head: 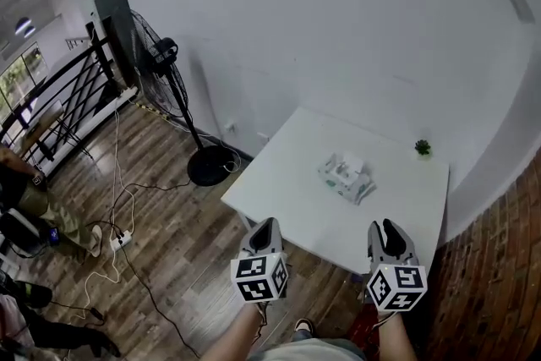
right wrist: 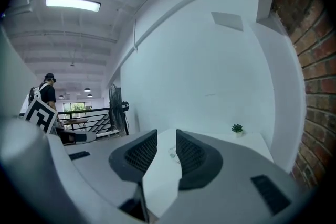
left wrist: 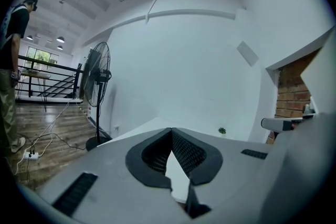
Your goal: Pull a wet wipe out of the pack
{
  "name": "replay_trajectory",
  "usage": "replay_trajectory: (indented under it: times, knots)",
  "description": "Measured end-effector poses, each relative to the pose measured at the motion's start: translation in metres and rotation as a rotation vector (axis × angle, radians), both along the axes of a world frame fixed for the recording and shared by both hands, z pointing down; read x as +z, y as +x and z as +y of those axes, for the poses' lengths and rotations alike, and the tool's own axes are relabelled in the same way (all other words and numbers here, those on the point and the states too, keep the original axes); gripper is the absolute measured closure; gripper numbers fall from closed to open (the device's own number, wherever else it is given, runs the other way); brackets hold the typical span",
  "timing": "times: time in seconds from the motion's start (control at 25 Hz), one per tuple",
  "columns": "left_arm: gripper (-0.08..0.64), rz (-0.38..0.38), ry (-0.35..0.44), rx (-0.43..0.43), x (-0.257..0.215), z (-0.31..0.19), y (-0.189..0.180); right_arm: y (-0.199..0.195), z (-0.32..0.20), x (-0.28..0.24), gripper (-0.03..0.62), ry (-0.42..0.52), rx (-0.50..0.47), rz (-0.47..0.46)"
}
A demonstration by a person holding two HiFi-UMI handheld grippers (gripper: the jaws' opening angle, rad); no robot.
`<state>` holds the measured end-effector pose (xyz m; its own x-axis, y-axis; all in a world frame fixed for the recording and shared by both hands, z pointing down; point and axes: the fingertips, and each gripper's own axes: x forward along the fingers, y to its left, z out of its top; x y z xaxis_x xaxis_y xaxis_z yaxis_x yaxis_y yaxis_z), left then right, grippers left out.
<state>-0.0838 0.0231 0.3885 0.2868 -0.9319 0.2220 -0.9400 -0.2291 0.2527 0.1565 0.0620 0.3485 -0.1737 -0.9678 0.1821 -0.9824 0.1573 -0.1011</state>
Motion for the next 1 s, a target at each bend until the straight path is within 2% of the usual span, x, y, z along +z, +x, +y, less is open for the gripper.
replay_trajectory:
  times: [0.24,0.56,1.0]
  knots:
    - [0.560,0.013,-0.021,0.002,0.010,-0.034,0.006,0.005,-0.036,0.010,0.496,-0.028,0.004,0.012]
    - [0.560,0.021,-0.056,0.071,0.025,-0.089,0.012,0.007,-0.080,0.028,0.494,-0.074,0.066,0.010]
    - [0.560,-0.002,-0.028,0.320,0.011,-0.209,0.017,-0.004,-0.152,0.022,0.492,-0.064,0.284,-0.012]
